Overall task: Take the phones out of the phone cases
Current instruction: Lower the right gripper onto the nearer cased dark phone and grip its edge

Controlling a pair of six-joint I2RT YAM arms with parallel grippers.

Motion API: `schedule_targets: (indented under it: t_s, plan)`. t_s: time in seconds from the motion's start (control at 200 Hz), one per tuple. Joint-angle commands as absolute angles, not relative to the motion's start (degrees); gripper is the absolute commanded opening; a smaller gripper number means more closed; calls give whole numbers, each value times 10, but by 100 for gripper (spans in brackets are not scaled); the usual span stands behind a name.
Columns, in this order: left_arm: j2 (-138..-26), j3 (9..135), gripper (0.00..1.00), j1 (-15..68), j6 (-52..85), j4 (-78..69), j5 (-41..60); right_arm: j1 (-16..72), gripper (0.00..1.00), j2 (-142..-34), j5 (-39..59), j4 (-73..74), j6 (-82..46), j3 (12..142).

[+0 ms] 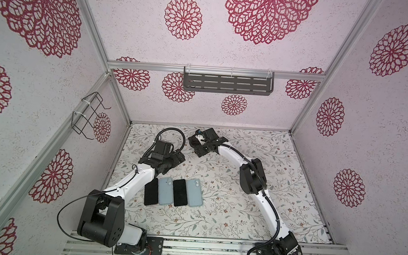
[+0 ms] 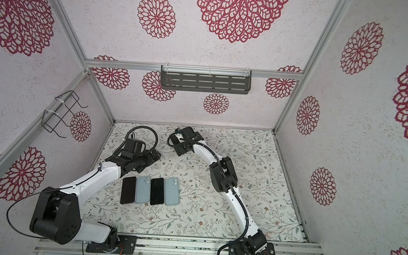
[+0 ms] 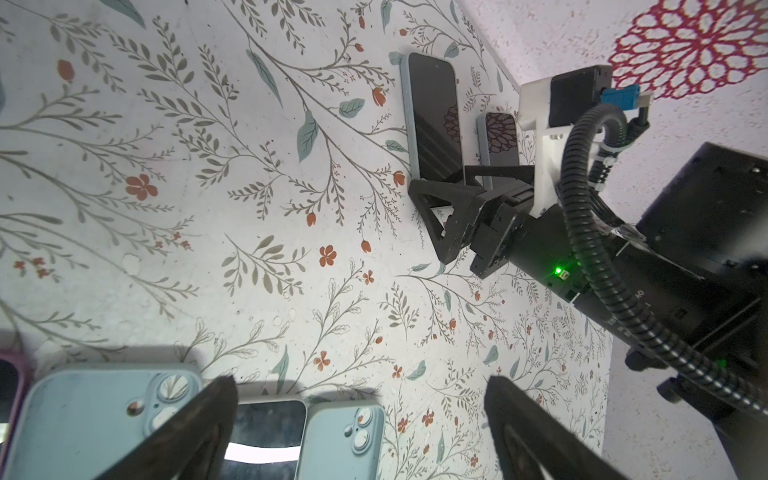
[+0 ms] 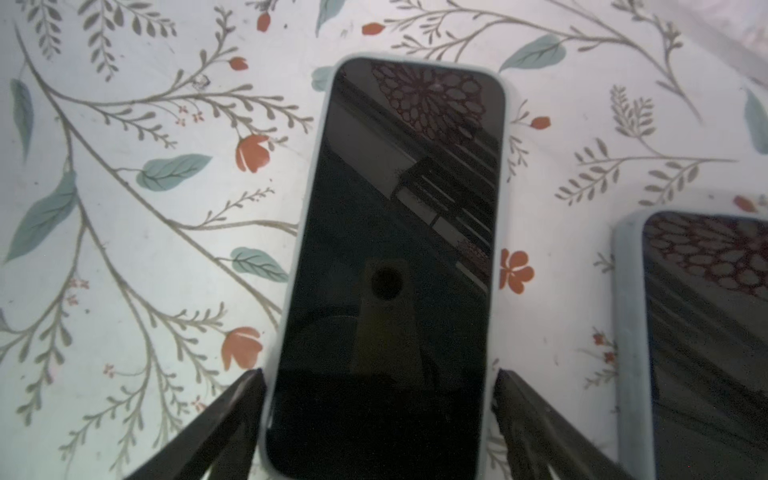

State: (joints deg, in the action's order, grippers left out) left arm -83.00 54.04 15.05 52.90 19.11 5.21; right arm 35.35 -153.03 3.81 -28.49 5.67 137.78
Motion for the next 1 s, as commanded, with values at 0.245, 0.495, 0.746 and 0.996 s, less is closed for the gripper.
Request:
schedule_targets:
  t_s: [0.245, 0.495, 0.746, 0.996]
  plan:
    - [-891, 597, 97, 128, 593, 164, 62, 360, 58, -1488, 39, -265, 67, 1303]
    - [-912, 581, 97, 125, 636, 95, 105, 365, 50, -1354, 55, -142, 37, 1083]
    - [-941, 568, 97, 133, 665, 37, 141, 365, 46, -1253, 118, -74, -1, 930]
    - [-1003, 550, 97, 150, 712, -30, 176, 365, 44, -1192, 179, -8, -49, 828]
